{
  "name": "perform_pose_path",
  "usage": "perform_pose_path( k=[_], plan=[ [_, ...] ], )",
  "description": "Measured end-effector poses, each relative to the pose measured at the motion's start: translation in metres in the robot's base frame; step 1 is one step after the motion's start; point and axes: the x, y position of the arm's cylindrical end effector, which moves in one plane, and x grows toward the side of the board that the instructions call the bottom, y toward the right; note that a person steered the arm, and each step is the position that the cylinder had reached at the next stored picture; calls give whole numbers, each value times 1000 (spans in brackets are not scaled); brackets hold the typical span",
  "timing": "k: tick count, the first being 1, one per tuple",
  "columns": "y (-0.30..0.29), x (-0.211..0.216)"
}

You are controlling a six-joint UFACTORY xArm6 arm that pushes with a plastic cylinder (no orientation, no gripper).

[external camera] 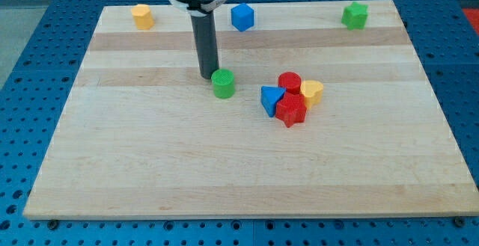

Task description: Move the green circle to the top left of the blue triangle

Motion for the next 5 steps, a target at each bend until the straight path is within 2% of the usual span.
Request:
perform_pose_path(
  k=[2, 5],
  plan=[
    [-27, 9],
    [27, 20]
  ],
)
